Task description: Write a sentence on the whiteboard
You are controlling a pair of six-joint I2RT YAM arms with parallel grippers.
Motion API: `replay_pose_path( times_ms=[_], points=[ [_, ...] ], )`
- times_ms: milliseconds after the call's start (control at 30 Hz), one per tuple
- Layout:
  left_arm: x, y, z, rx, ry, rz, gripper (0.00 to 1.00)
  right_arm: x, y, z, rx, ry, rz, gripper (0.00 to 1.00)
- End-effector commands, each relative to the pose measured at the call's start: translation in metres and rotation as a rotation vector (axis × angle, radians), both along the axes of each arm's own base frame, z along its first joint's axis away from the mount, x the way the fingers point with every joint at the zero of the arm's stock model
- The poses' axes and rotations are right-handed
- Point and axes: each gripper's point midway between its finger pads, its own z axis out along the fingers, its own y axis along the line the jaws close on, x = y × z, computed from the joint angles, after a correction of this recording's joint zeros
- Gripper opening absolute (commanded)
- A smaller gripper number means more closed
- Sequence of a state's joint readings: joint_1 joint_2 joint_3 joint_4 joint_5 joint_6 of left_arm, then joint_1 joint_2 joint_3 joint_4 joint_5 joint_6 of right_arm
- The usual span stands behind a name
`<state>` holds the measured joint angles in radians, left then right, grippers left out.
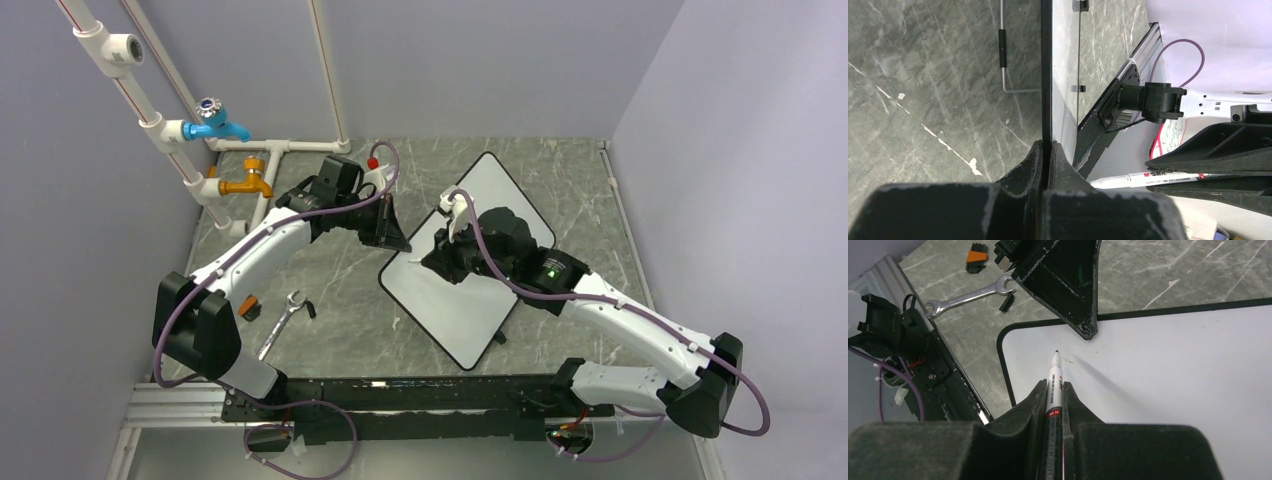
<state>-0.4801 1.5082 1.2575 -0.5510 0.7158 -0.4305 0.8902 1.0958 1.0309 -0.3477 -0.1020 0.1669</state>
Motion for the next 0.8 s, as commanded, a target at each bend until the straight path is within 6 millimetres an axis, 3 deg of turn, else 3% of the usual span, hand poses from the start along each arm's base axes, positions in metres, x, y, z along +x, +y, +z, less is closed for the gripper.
replay_pose_path(
  times_ms=[0, 467, 767],
  points=[
    [0.002, -0.008, 0.035, -0.048, -0.140, -0.033, 0.00, 0.007, 0.010, 0.014, 0.037, -0.040, -0.011, 0.00],
    [0.002, -0.009, 0.035, -0.045, -0.148, -0.041, 0.00, 0.009, 0.015, -0.002, 0.002, -0.022, -0.017, 0.00],
    [0.001, -0.010, 0.036, -0.046, -0.152, -0.045, 0.00, 0.001, 0.005, -0.029, -0.041, 0.036, -0.030, 0.00]
  ],
)
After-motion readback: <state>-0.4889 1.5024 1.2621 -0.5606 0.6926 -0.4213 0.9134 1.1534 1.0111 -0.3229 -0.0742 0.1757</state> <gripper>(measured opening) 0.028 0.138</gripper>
